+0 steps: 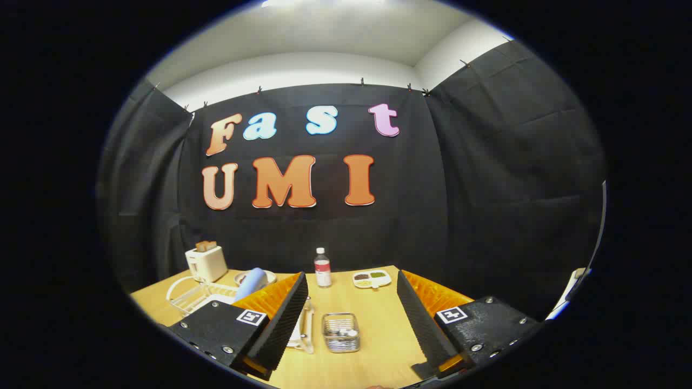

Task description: Take the plate from the dish rack, then take the spoon from the basket and place it into the plate.

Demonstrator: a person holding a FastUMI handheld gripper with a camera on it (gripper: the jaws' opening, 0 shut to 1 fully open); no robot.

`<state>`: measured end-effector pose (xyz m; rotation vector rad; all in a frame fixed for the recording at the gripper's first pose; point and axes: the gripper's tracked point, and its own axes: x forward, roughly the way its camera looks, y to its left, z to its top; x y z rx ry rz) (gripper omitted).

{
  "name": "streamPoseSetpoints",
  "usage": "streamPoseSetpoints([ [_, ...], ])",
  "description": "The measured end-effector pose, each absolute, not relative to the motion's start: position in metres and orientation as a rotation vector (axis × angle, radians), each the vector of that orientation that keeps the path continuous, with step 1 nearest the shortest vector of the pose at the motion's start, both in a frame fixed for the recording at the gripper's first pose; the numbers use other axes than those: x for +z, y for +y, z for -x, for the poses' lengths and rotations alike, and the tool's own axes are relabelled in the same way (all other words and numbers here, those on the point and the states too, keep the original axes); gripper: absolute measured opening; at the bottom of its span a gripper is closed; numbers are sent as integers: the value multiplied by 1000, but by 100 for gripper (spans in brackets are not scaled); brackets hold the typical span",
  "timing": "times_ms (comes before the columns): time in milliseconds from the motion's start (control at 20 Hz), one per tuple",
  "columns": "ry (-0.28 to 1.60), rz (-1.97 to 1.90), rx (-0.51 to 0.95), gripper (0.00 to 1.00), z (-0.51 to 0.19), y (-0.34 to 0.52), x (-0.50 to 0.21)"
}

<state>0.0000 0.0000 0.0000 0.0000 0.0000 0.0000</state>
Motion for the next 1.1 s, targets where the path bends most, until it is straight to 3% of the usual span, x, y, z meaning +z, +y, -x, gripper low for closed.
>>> streamPoseSetpoints([
  [1100, 113, 41, 99, 98, -42, 108, -46],
])
